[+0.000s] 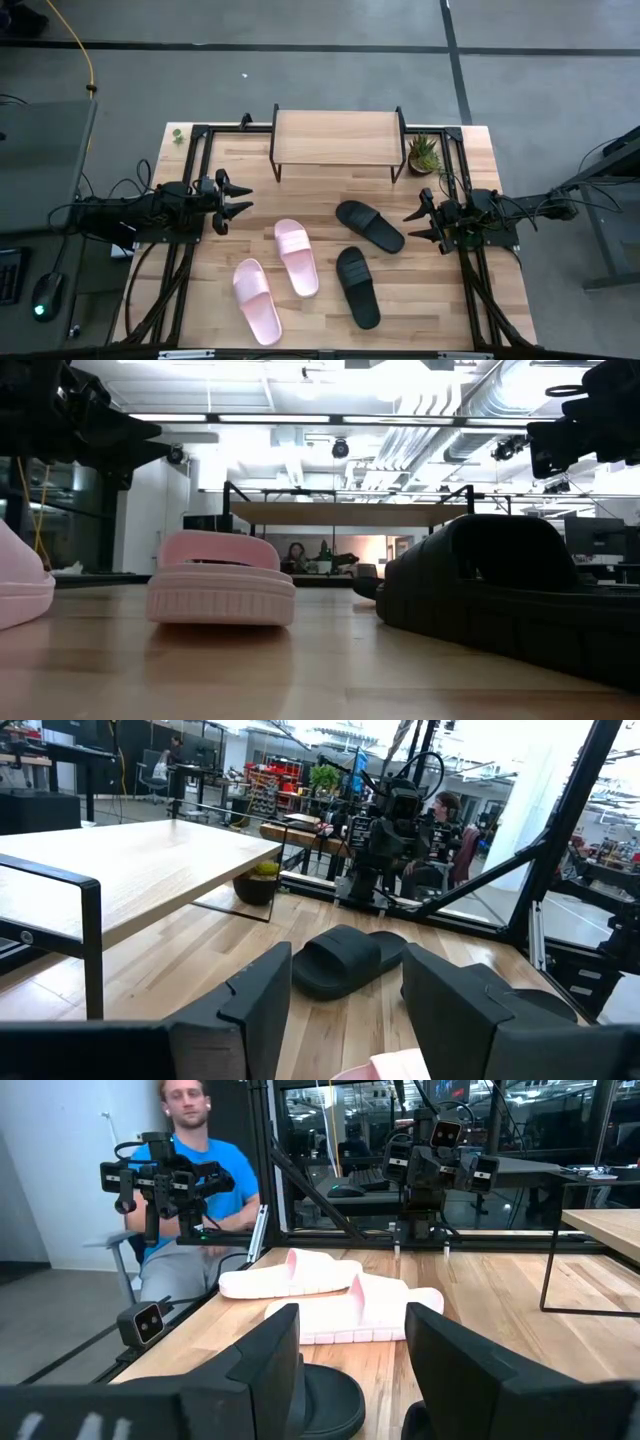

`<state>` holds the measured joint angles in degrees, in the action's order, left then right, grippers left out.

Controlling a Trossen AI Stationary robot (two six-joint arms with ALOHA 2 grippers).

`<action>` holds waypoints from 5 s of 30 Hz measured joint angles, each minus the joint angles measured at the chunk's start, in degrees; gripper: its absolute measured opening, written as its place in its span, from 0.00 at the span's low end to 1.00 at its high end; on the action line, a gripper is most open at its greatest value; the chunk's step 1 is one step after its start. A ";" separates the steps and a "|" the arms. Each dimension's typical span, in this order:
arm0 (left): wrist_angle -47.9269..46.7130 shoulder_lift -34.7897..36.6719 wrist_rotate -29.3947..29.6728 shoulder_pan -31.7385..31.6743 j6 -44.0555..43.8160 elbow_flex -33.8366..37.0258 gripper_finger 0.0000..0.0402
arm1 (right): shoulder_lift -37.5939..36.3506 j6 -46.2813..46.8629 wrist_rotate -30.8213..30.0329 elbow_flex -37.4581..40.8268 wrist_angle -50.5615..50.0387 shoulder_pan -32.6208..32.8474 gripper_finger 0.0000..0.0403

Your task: Pick and place slides into the shelf

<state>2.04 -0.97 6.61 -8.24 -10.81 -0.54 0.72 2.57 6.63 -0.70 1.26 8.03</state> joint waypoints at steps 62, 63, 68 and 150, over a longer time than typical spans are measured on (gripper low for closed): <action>0.00 -0.01 0.00 0.00 0.00 0.00 0.44 | 0.01 0.00 0.00 0.01 0.01 -0.02 0.44; 0.01 -0.01 0.01 -0.01 0.00 0.00 0.44 | -0.01 0.00 0.00 0.00 0.01 -0.02 0.44; 0.00 -0.02 0.00 0.01 0.00 0.02 0.44 | 0.00 0.00 -0.01 0.00 0.00 -0.01 0.44; 5.60 -0.02 9.44 0.01 0.01 -1.32 0.44 | 0.01 4.82 -9.54 0.01 0.17 0.00 0.44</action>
<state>7.64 -0.99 16.05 -8.23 -10.80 -1.85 0.73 7.39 -2.90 -0.69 1.43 8.03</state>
